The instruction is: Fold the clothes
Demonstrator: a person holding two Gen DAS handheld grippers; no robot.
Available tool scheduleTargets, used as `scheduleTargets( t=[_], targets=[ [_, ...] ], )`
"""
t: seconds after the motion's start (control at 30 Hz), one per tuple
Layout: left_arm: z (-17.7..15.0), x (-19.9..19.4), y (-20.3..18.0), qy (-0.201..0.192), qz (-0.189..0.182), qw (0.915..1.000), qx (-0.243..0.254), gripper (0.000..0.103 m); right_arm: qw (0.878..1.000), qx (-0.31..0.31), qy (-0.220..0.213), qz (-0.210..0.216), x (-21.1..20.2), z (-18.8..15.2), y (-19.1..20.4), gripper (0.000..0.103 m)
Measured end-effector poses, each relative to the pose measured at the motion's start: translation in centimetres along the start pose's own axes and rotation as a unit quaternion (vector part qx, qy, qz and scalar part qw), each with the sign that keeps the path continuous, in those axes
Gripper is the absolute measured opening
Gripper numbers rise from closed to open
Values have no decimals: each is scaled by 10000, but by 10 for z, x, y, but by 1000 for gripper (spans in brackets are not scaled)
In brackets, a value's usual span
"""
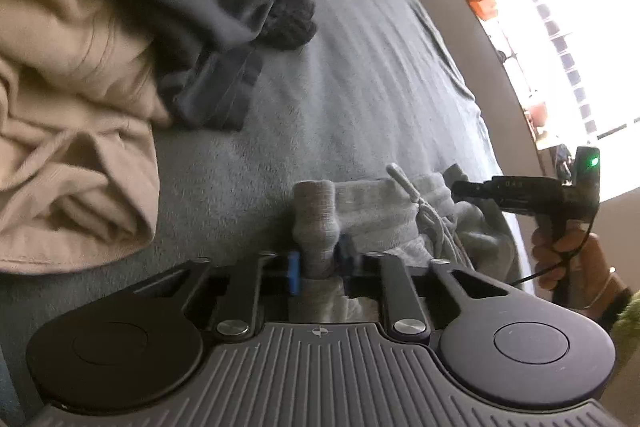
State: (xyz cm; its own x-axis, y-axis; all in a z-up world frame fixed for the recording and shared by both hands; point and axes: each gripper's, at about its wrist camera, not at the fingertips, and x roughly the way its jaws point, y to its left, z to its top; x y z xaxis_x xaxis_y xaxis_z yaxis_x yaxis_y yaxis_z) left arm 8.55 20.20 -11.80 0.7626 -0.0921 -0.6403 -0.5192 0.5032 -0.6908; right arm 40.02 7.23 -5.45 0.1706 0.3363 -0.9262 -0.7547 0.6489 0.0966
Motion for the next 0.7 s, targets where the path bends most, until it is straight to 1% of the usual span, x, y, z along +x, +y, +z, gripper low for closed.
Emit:
scheduleTargets(
  t=[0.03, 0.17, 0.27, 0.33, 0.4, 0.47, 0.57, 0.63, 0.67, 0.7],
  targets=[
    [-1, -3, -2, -92, -3, 9999, 86, 12, 9999, 3, -139, -41, -5, -1, 2, 13],
    [-4, -22, -12, -432, -62, 9979, 486, 11, 9952, 301, -897, 260, -25, 13, 7, 12],
    [0, -40, -18, -788, -31, 9945, 696, 10, 9910, 241, -1218, 506, -29, 26, 19, 12],
    [3, -50, -18, -993, 94, 9914, 848, 10, 9863, 159, -1452, 771, -31, 32, 29, 12],
    [6, -50, -17, -1003, 265, 9907, 884, 10, 9812, 56, -1653, 997, -32, 36, 39, 12],
    [8, -45, -15, -919, 478, 9907, 882, 10, 9789, -30, -1704, 1130, -19, 40, 44, 12],
    [6, -32, -13, -763, 850, 9893, 913, 11, 9833, 163, -1472, 1056, 23, 41, 48, 12],
    [4, -29, -16, -732, 1019, 9870, 1000, 13, 9855, 421, -1378, 896, 42, 36, 45, 21],
    [4, -30, -18, -734, 1085, 9861, 1021, 15, 9838, 606, -1410, 930, 42, 34, 41, 25],
    [3, -30, -21, -738, 1170, 9849, 1045, 22, 9812, 861, -1409, 996, 37, 33, 33, 34]
  ],
)
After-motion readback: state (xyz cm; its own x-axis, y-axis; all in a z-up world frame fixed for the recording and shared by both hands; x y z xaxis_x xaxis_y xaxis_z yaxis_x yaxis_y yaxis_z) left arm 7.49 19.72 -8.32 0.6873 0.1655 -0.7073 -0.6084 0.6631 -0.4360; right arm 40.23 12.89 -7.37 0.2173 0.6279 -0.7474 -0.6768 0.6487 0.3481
